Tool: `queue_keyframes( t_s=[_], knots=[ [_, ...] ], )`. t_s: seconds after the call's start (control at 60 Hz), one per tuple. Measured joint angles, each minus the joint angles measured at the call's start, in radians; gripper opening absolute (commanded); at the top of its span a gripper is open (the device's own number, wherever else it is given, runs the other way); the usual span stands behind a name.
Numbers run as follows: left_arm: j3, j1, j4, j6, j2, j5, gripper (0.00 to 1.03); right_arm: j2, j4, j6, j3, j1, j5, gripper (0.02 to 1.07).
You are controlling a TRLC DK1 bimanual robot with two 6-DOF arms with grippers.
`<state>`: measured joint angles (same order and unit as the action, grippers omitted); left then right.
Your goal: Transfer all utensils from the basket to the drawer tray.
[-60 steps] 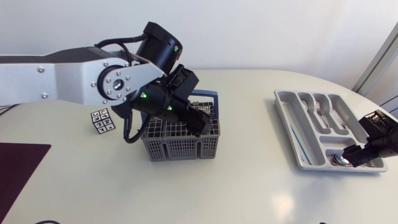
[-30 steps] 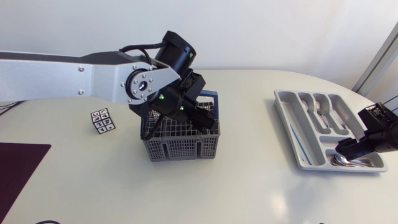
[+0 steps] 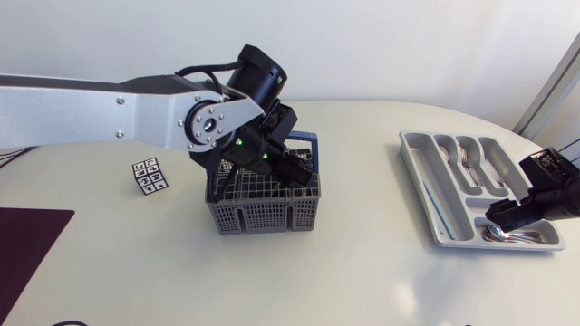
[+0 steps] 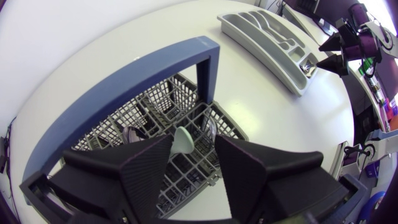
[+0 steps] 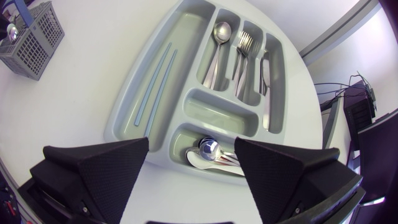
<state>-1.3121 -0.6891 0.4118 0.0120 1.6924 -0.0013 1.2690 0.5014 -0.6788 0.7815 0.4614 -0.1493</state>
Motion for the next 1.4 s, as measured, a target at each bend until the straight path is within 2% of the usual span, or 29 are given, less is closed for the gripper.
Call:
queue_keyframes(
  t_s=[0.067,0.15,0.383,0.483,0.55,1.0,1.1,1.4],
  knots=[
    [0.0,-0.003,-0.003,0.0,0.001,-0.037,0.42,-0.007,0.0,0.001,0.0,-0.004,-0.003,1.01],
    [0.0,-0.003,-0.017,0.005,0.005,-0.055,0.42,-0.016,0.0,0.002,-0.002,-0.005,-0.004,1.01],
    [-0.008,-0.003,-0.037,0.008,0.016,-0.069,0.33,-0.02,-0.004,0.002,-0.006,-0.008,-0.005,1.01],
    [-0.015,-0.003,-0.037,0.008,0.026,-0.08,0.23,-0.02,-0.004,0.002,-0.007,-0.008,-0.004,1.01],
    [-0.017,-0.003,-0.036,0.008,0.029,-0.083,0.2,-0.02,-0.004,0.002,-0.008,-0.009,-0.004,1.01],
    [-0.019,-0.014,0.013,0.014,0.046,-0.103,0.17,-0.024,-0.012,0.002,-0.018,-0.009,-0.004,1.01],
    [-0.019,-0.014,0.014,0.015,0.046,-0.105,0.1,-0.031,-0.024,0.002,-0.025,-0.011,-0.004,1.01],
    [-0.018,-0.013,0.014,0.014,0.039,-0.106,0.05,-0.04,-0.031,0.002,-0.033,-0.018,-0.004,1.01]
  ],
)
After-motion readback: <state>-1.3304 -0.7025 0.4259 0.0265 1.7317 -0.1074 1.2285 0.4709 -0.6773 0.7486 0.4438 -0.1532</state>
